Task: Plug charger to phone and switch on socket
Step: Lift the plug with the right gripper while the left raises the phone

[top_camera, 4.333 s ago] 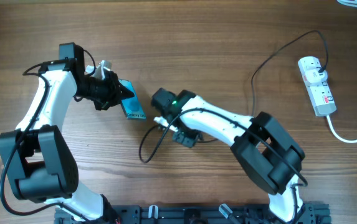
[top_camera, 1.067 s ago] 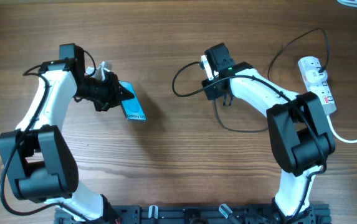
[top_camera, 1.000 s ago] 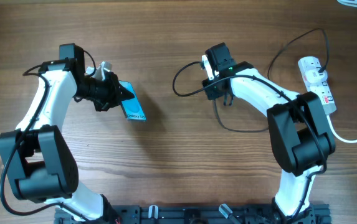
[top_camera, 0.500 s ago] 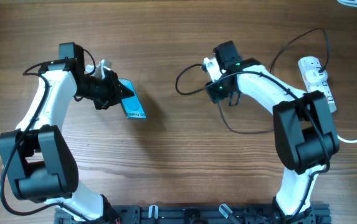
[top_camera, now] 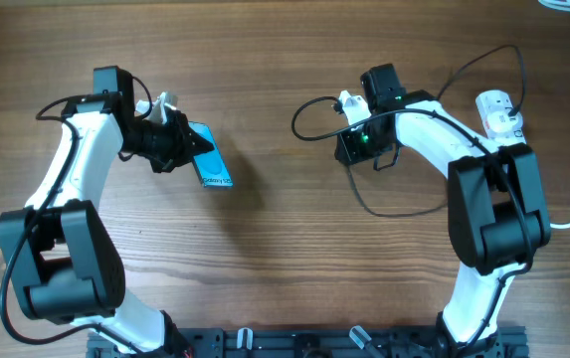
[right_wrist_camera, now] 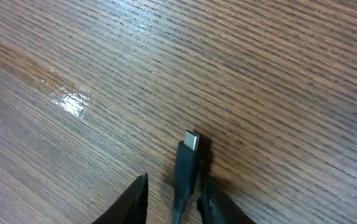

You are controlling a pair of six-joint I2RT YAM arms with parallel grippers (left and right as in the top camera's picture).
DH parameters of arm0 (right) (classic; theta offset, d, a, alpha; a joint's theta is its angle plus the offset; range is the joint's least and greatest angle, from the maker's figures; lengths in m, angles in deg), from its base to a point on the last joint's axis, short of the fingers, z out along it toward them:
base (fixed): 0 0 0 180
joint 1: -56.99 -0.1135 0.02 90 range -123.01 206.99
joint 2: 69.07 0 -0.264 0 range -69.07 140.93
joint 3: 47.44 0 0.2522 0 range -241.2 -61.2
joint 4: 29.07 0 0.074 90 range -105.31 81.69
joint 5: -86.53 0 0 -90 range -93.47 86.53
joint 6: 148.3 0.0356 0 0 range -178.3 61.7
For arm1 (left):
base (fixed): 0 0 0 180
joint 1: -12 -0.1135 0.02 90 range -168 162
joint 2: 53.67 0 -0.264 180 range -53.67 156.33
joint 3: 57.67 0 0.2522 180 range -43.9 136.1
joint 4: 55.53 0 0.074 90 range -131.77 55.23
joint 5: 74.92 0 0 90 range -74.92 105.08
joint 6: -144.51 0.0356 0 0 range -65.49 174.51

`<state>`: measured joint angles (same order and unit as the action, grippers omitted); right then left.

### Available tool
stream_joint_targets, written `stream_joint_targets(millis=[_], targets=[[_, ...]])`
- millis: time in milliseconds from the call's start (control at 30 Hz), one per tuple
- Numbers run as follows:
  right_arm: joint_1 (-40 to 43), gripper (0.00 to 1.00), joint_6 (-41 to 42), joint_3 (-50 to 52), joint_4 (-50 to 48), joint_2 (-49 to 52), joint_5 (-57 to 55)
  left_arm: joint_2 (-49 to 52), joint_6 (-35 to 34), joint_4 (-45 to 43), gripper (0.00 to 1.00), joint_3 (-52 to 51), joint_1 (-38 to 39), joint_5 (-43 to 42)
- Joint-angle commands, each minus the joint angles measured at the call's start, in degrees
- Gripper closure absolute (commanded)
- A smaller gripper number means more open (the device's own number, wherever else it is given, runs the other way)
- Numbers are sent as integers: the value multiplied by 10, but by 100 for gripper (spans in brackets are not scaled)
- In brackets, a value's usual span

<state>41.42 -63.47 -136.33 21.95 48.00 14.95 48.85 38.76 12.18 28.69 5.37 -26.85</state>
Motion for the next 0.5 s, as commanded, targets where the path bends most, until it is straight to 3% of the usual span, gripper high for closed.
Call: stream_joint_targets(millis=[0, 267, 333, 400, 467], targets=[[-5, 68, 30, 42, 2, 54, -100, -13, -1, -2, 96, 6, 1, -20], [-12, 77, 51, 83, -17, 54, -126, -13, -1, -3, 96, 6, 1, -21], [-13, 85, 44, 85, -20, 54, -123, -13, 3, -5, 96, 6, 1, -35], [-14, 94, 7, 85, -23, 54, -92, -13, 36, -13, 96, 6, 1, -120], [-14, 96, -13, 85, -24, 54, -72, -13, 53, -22, 96, 6, 1, -201]])
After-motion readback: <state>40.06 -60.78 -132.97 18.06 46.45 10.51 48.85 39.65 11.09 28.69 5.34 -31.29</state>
